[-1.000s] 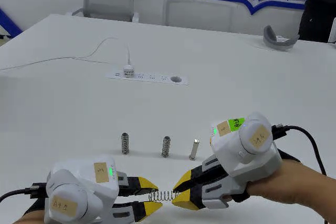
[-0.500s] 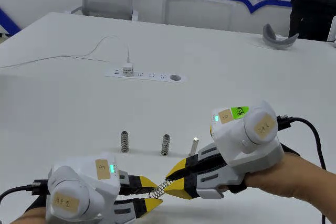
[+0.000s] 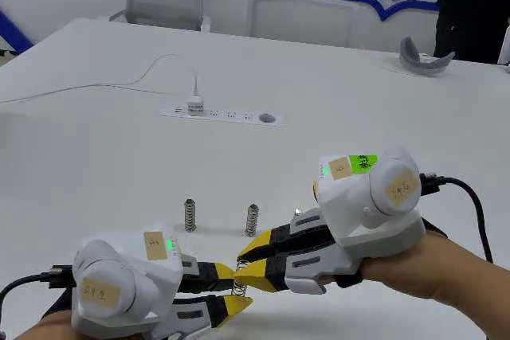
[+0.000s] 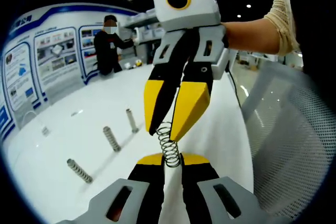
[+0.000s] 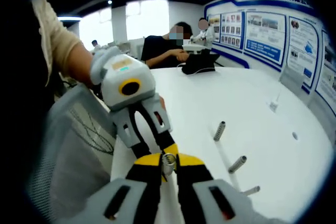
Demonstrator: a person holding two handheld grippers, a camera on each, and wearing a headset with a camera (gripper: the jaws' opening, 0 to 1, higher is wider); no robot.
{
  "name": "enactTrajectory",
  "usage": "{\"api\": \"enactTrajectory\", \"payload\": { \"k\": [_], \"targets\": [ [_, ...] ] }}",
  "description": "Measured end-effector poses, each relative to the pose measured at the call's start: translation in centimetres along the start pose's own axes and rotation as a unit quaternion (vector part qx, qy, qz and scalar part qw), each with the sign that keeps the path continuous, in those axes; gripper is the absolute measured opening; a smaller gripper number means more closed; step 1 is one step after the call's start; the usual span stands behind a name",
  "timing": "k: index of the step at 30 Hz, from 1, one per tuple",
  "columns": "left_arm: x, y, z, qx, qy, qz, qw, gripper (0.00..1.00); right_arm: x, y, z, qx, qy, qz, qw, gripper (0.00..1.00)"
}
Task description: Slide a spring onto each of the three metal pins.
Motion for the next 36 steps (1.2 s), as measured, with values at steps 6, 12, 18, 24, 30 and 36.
{"api": "enactTrajectory", "payload": {
  "k": [6, 12, 18, 24, 30, 36],
  "targets": [
    [0.03, 0.00, 0.08, 0.005, -0.015, -0.002, 0.9999, 0.11, -0.02, 0.19, 0.19, 0.006, -0.001, -0.002, 1.0000, 0.12],
    [-0.09, -0.04, 0.24, 0.014, -0.039, -0.005, 0.9991, 0.10, 0.02, 0.32, 0.23, 0.009, -0.001, -0.005, 0.9999, 0.12],
    [-0.21, -0.13, 0.59, 0.026, -0.057, -0.006, 0.9980, 0.10, 0.16, 0.38, 0.19, 0.013, 0.001, -0.009, 0.9999, 0.13],
    [-0.29, -0.15, 0.59, 0.026, -0.060, -0.004, 0.9978, 0.10, 0.22, 0.25, 0.39, 0.024, 0.006, -0.012, 0.9996, 0.15],
    [-0.48, -0.26, 0.50, 0.025, -0.064, -0.001, 0.9976, 0.10, 0.41, -0.04, 0.37, 0.029, 0.009, -0.018, 0.9994, 0.15],
    [-0.50, -0.31, 0.48, 0.026, -0.068, 0.001, 0.9973, 0.10, 0.31, -0.06, 0.30, 0.032, 0.012, -0.017, 0.9993, 0.12]
  ]
}}
Point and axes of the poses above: the centre of the closed fingertips' face, and the gripper's own axes: y roughly forward along the fingers, x roughly to its right, z roughly out of its top, the point moved 5 cm from there along -y, roughly backward along the fingers, and after that the axes turned 5 degrees about z, right-handed, at the moved point
